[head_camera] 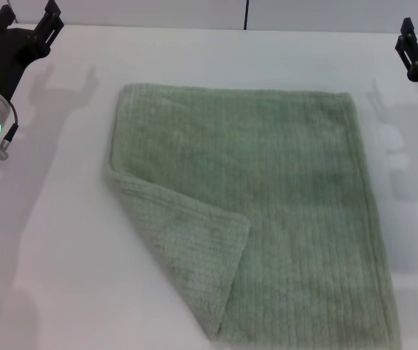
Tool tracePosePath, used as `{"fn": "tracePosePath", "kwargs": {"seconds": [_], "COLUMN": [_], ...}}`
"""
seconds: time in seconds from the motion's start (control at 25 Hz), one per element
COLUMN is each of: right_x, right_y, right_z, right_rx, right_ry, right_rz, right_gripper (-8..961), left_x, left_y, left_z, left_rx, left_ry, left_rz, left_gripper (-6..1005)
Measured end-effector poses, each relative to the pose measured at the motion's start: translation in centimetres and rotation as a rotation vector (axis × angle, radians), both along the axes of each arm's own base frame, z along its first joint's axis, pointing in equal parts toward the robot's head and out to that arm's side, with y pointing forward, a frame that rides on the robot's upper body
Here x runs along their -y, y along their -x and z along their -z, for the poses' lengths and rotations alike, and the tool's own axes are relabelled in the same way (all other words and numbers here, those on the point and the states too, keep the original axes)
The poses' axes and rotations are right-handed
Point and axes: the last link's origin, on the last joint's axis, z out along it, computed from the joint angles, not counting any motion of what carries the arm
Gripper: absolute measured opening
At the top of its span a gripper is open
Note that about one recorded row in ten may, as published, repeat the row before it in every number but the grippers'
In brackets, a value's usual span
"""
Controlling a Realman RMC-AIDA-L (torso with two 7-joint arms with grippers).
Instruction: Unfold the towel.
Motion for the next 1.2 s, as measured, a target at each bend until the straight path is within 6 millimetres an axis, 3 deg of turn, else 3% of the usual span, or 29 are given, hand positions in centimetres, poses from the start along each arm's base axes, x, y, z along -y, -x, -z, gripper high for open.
{"fn": "tracePosePath", "kwargs": {"seconds": [0.64,1.0,1.2], "right_x": [-0.2,-0.3,-0.6], "right_y": [0.2,0.2,0.9], "right_z": [0.3,0.6,1.9], "right_rx": [-0.002,0.004,0.029], "right_ry": [0.018,0.036,0.115], "right_rz": [0.004,0.006,-0.005], "right_gripper": [740,466,347], "left_x": [-0.1,0.0,0.0], "left_y": [-0.1,0.0,0.0], "left_z": [-0.1,-0.1,-0.1], "left_rx": [-0.012,-0.012,-0.012], "left_ry": [-0.006,-0.007,-0.007], "left_rz": [0.003,-0.001,-0.001], "left_gripper": [836,834,833]}}
